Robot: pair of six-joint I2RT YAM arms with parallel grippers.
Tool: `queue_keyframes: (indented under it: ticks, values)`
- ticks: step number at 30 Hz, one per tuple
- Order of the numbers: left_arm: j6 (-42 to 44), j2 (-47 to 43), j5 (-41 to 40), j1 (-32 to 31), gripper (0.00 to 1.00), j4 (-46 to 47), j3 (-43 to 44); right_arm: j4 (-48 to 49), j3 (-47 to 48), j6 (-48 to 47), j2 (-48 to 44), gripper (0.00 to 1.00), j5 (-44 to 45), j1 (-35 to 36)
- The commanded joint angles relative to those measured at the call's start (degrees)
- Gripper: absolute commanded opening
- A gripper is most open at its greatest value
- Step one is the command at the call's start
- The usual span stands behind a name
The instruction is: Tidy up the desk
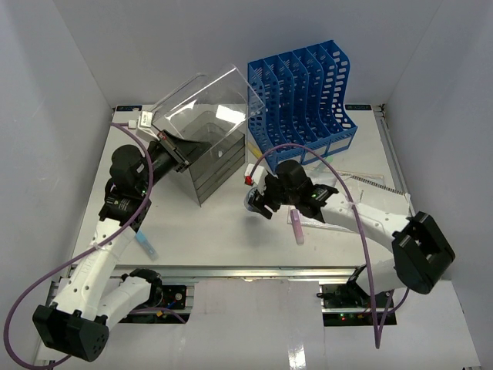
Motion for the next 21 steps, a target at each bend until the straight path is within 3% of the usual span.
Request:
queue_keyframes:
  ticks: [1, 9, 17, 21]
  values:
    - [-6.7, -0.1, 0.0, 0.6, 0.0, 5.4, 4.0, 20.4, 1.1, -0.3, -5.9, 0.08, -1.3, 0.3]
    - [-13.6, 0.1, -2.6, 1.2, 0.0, 8.8, 4.1, 28.5, 13.4, 22.4, 3.2, 0.08, 4.9, 0.3]
    - [-19.5, 0.9, -3.3, 2.3, 0.0, 12.2, 2.4, 27.6, 26.2, 42.6, 14.5, 0.08, -0.8, -2.6]
    - [-21.6, 1.9, -3.8, 2.6, 0.0, 13.0, 3.4, 27.7, 27.7, 46.1, 16.4, 0.08, -1.5, -3.5]
